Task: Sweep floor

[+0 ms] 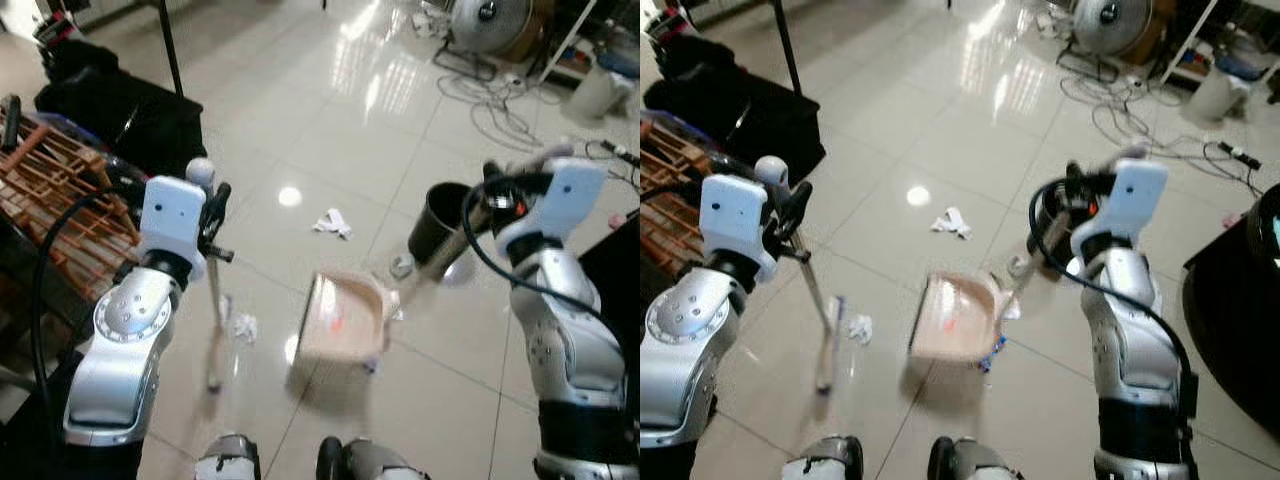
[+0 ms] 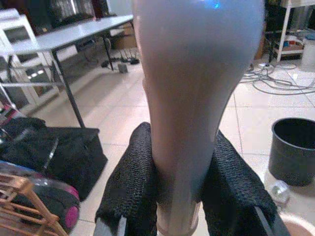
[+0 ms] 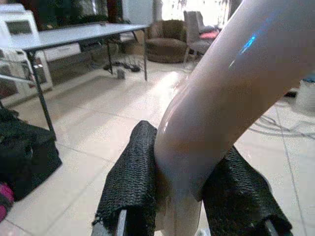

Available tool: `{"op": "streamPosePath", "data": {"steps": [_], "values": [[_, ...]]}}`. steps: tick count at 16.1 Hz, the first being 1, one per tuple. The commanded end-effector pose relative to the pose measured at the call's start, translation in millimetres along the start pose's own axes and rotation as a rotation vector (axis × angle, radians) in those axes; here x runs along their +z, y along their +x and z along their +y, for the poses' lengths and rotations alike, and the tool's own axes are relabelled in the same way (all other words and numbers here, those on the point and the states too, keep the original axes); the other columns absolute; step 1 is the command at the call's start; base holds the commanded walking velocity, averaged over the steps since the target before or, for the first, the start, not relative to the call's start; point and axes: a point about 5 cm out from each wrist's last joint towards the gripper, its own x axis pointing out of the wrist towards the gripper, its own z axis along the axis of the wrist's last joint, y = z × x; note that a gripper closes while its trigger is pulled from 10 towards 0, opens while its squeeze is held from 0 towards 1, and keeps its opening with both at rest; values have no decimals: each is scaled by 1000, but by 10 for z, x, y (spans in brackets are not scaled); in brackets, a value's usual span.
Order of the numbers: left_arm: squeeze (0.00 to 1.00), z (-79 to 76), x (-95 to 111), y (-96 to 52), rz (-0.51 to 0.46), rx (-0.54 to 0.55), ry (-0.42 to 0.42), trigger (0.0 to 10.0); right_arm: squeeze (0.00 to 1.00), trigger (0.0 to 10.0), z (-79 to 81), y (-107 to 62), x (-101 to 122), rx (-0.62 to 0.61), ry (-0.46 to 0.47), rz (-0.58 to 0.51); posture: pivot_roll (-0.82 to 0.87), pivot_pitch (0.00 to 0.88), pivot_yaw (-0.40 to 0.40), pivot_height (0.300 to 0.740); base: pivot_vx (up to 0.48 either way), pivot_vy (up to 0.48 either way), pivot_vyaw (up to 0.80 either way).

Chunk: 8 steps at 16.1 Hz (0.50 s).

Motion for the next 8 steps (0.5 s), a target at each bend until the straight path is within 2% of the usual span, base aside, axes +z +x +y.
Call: {"op": "streamPosePath", "data": {"steps": [1,3,6,8], "values": [[0,5,74,37,-25,-15,56,10000,0,10000,-8,-64,85,-7,-47,-32,23,66,-92,740,0,0,0],[0,27,105,73,-25,-17,44,10000,0,10000,32,-95,27,35,-83,-12,45,78,-72,740,0,0,0],[0,10,130,105,-21,-42,38,10000,0,10000,95,-121,2,88,-250,-44,70,96,-63,740,0,0,0],[0,0,127,96,-33,-33,59,10000,0,10000,108,-136,-66,75,-228,-33,79,100,-75,740,0,0,0]]}}
